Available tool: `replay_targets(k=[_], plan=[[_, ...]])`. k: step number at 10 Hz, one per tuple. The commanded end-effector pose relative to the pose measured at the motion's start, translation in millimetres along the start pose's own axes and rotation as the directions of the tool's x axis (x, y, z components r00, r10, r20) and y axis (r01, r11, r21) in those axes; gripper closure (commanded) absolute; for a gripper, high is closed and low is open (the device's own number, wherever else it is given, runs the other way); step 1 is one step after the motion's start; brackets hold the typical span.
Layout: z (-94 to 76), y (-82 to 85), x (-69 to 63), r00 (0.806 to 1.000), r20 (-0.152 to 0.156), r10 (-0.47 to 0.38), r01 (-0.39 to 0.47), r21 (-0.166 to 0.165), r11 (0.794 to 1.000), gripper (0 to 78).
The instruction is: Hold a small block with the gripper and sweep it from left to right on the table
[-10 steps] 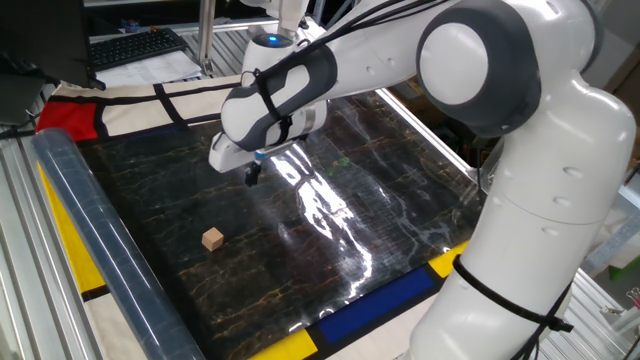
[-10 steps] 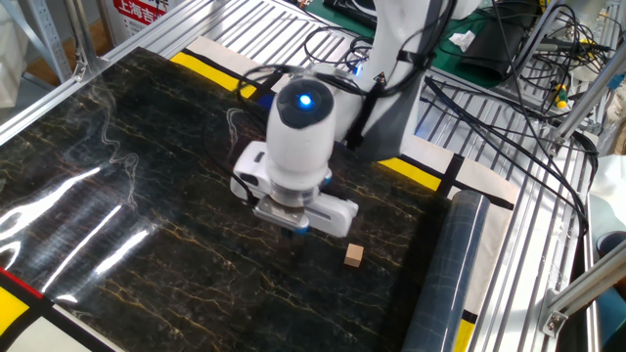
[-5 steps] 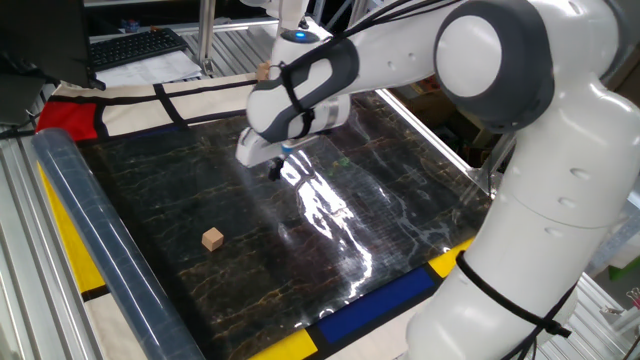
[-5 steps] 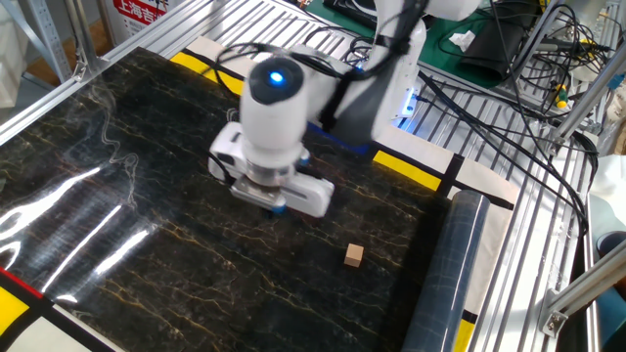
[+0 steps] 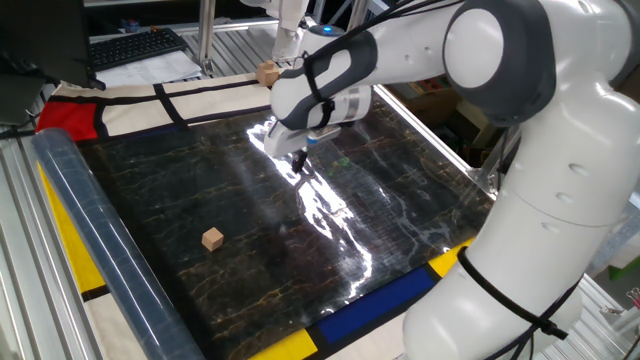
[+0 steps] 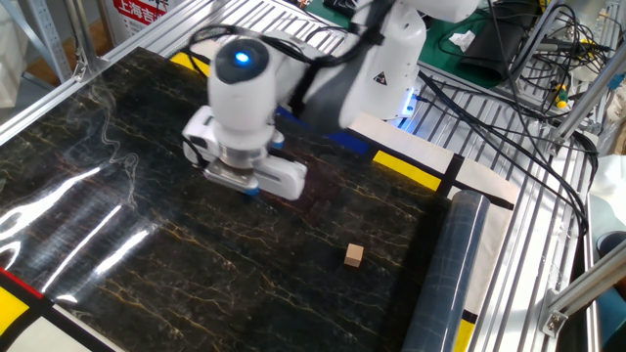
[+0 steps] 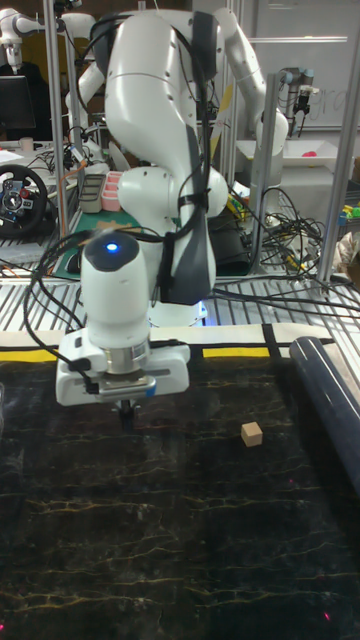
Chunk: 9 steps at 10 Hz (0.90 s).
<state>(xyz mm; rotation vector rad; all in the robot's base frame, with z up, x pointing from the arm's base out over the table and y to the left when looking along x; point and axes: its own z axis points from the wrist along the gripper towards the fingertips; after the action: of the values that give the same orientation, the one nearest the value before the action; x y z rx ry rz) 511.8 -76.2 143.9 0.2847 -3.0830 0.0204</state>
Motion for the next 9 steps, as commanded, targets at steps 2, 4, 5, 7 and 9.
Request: replay_targets(k=[2,4,5,7,9], plan=[[-5.8,-3.4,1.7,1.000,0.024,0.016,-0.016,-0.011,1.000,76.4],[-12.7,-2.0,4.6,0.999,0.022,0.038,-0.037,-0.010,0.999,76.4],[-21.0,0.1,7.3,0.999,0.021,0.050,-0.050,-0.010,0.999,76.4],[-33.4,3.7,12.7,0.998,0.019,0.068,-0.068,-0.015,0.998,76.4],[-39.8,5.8,15.9,0.997,0.017,0.076,-0.076,-0.013,0.997,76.4]])
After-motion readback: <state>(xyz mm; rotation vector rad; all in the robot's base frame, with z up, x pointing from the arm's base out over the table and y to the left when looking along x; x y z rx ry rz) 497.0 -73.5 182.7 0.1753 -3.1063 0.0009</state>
